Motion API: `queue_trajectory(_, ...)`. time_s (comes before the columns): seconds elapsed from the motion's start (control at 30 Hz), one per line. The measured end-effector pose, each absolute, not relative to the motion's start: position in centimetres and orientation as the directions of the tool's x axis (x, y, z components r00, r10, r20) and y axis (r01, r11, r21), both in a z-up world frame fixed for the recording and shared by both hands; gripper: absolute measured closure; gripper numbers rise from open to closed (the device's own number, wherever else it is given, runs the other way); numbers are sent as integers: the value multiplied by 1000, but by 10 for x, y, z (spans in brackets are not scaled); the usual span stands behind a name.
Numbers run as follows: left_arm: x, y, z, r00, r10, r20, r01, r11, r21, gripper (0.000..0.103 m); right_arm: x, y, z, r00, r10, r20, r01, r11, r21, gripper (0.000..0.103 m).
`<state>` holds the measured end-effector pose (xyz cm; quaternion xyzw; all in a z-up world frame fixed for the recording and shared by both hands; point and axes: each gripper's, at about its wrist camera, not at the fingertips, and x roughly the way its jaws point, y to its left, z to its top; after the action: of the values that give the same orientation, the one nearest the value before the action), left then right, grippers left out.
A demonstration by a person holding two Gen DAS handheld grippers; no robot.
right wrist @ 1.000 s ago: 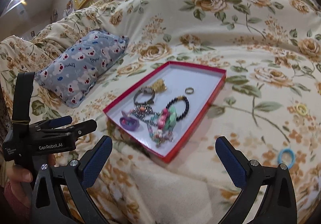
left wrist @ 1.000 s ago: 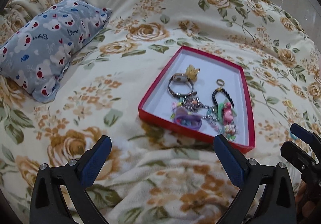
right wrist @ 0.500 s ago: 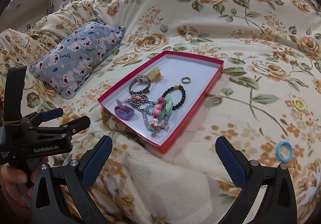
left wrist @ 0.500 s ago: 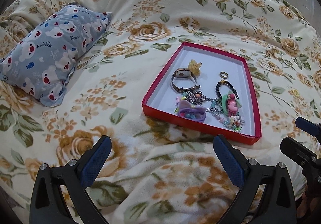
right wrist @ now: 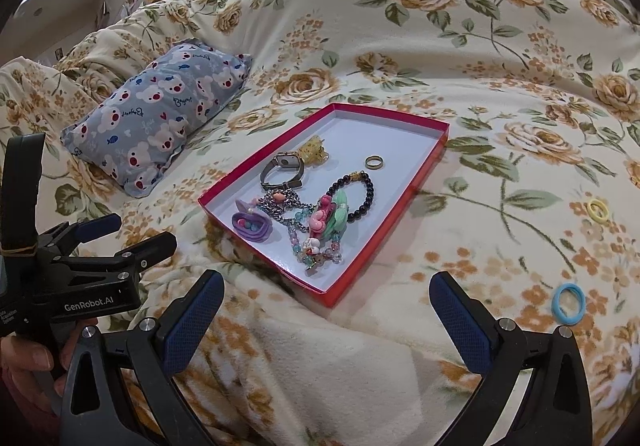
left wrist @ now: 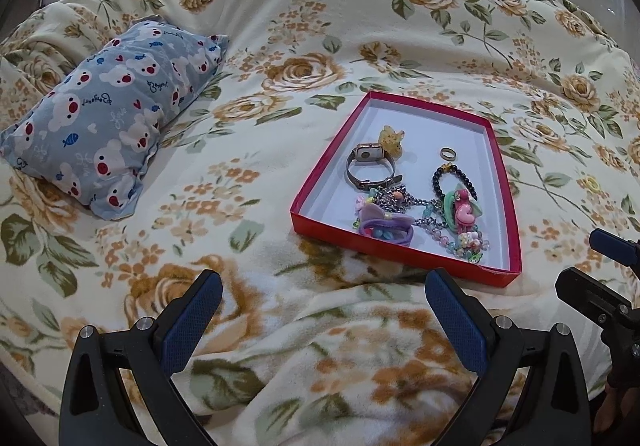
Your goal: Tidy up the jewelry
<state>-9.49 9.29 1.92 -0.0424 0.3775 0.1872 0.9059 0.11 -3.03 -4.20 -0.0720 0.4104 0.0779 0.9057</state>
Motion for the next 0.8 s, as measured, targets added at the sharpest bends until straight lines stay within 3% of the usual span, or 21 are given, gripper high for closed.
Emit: queue_trajectory(0.8, -98, 91, 21, 651, 303, -696, -362, 930, 66, 1, -2, -31, -39, 653, 86, -753, -202, 977, -63, 0)
